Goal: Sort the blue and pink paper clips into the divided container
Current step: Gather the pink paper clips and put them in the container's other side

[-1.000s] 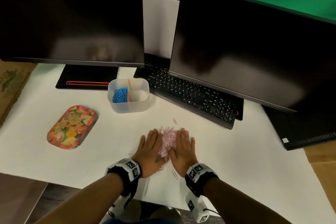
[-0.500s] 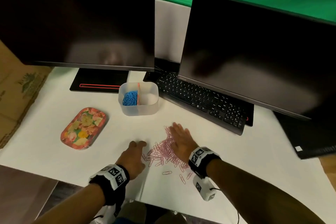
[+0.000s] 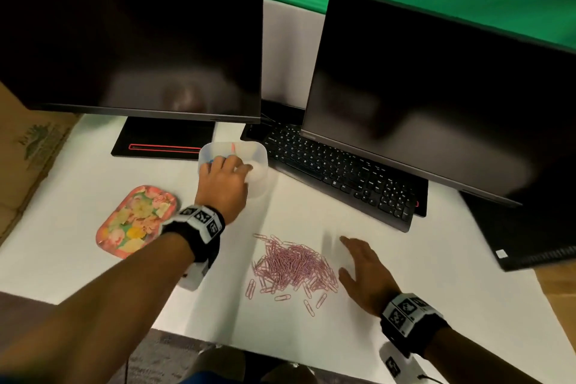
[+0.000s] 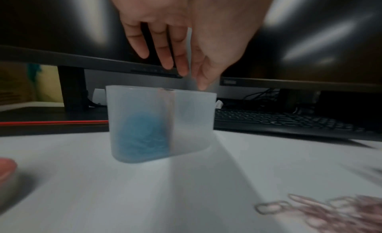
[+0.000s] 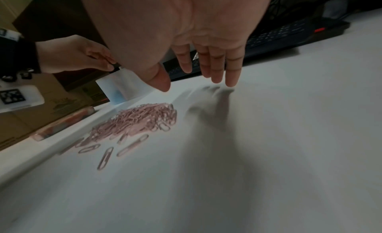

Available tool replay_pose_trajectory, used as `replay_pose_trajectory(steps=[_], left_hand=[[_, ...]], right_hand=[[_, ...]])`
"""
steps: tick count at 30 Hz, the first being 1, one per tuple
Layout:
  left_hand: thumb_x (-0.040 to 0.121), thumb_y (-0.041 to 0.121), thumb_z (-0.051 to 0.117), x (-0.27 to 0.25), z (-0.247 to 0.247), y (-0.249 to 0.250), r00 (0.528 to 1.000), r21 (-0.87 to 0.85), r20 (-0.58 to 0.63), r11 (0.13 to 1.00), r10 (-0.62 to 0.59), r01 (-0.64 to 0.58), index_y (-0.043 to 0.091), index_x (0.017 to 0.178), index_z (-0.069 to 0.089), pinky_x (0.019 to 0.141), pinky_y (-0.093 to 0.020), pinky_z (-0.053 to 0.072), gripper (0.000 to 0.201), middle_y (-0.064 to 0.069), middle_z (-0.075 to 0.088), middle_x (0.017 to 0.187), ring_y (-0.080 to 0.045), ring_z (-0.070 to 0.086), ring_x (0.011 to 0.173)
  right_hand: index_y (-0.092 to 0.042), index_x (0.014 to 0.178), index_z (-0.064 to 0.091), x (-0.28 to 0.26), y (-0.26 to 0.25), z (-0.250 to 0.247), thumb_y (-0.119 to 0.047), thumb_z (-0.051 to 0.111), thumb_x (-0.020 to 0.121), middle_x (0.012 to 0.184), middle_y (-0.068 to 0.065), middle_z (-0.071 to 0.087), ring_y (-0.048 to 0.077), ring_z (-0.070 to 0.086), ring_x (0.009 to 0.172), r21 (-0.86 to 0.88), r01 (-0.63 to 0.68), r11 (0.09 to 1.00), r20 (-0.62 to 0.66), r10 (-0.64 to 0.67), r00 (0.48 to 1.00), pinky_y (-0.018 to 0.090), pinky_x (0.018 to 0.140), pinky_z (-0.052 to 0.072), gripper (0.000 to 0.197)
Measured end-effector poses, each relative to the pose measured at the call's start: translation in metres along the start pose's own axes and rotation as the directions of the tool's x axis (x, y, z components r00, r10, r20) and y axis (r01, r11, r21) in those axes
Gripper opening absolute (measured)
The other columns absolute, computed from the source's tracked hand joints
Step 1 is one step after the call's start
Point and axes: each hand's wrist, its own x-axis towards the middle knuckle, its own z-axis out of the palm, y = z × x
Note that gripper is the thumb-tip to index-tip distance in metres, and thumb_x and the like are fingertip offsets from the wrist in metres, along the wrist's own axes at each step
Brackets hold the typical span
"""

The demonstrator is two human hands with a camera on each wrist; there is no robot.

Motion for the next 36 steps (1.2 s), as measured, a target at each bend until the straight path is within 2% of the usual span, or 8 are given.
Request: replay_pose_trajectory(steps=[5,13,18,20,22,25,29,36], left_hand=[[0.09,0.027,0.048,0.015,0.005,0.0,0.978,0.143,0.203,0.987,0.048,-0.078,0.03,0.107,0.067,0.094,-0.042,0.031,0.025,0.005,0.065,0.104,-0.026,0.055,0.104],[0.083,0.025,0.062,-0.021,0.007,0.027,0.975,0.063,0.184,0.988,0.128,-0.141,0.029,0.101,0.071,0.088,-0.041,0.038,0.021,0.005,0.068,0.096,-0.025,0.058,0.094],[0.076,0.03,0.071,-0.05,-0.009,0.047,0.981,-0.154,0.099,0.976,0.168,-0.152,0.023,0.121,0.056,0.085,-0.041,0.046,0.048,-0.002,0.054,0.11,-0.026,0.053,0.1],[0.076,0.04,0.07,-0.068,-0.01,0.056,0.928,-0.234,0.326,0.966,0.182,-0.107,0.024,0.135,0.038,0.087,-0.039,0.05,0.069,-0.003,0.043,0.123,-0.025,0.049,0.108],[0.07,0.05,0.072,-0.081,0.002,0.062,0.811,-0.217,0.568,0.976,0.142,-0.019,0.028,0.143,0.019,0.09,-0.042,0.05,0.094,-0.005,0.031,0.133,-0.027,0.047,0.114],[0.062,0.052,0.078,-0.085,0.029,0.07,0.707,-0.166,0.698,0.986,0.108,0.014,0.028,0.147,0.011,0.096,-0.043,0.048,0.11,-0.009,0.023,0.138,-0.032,0.048,0.116],[0.066,0.036,0.08,-0.082,0.043,0.082,0.757,-0.297,0.646,0.945,0.093,0.137,0.025,0.132,0.038,0.088,-0.038,0.052,0.079,-0.006,0.033,0.123,-0.029,0.061,0.097],[0.076,0.017,0.066,-0.077,0.05,0.085,0.829,-0.43,0.558,0.852,-0.009,0.299,0.018,0.097,0.066,0.076,-0.025,0.043,0.021,-0.006,0.061,0.099,-0.024,0.06,0.093]], right_hand=[[-0.023,0.151,0.013,-0.019,0.005,0.009,-0.034,0.049,0.093,0.157,-0.004,0.019,0.015,0.025,0.143,-0.021,-0.055,0.998,0.074,0.056,0.996,0.025,0.113,0.026,0.069],[-0.022,0.151,0.015,-0.022,-0.008,0.02,-0.034,0.053,0.091,0.152,-0.002,0.026,0.015,0.028,0.139,-0.019,-0.036,0.999,0.071,0.037,0.997,0.026,0.112,0.03,0.072],[-0.023,0.152,0.004,-0.014,-0.014,0.025,-0.034,0.067,0.082,0.138,0.002,0.028,0.02,0.046,0.122,-0.051,-0.121,0.991,0.125,0.126,0.984,0.03,0.1,0.047,0.095],[-0.023,0.151,0.006,-0.002,-0.021,0.027,-0.034,0.071,0.078,0.137,0.003,0.027,0.023,0.051,0.119,-0.011,-0.116,0.993,0.147,0.117,0.982,0.031,0.099,0.048,0.098],[-0.024,0.15,0.014,0.012,-0.033,0.028,-0.033,0.072,0.078,0.136,0.004,0.027,0.025,0.053,0.117,0.006,-0.09,0.996,0.16,0.088,0.983,0.031,0.099,0.047,0.093],[-0.025,0.144,0.029,0.031,-0.052,0.029,-0.03,0.072,0.078,0.13,0.003,0.032,0.026,0.057,0.111,0.017,-0.058,0.998,0.189,0.054,0.98,0.031,0.098,0.048,0.079],[-0.023,0.131,0.046,0.042,-0.065,0.029,-0.024,0.068,0.081,0.119,0.005,0.045,0.027,0.056,0.107,0.024,-0.056,0.998,0.208,0.05,0.977,0.034,0.094,0.047,0.055],[-0.015,0.104,0.065,0.049,-0.067,0.029,-0.016,0.062,0.081,0.097,0.005,0.068,0.022,0.064,0.09,0.141,-0.044,0.989,0.123,0.027,0.992,0.033,0.079,0.053,0.024]])
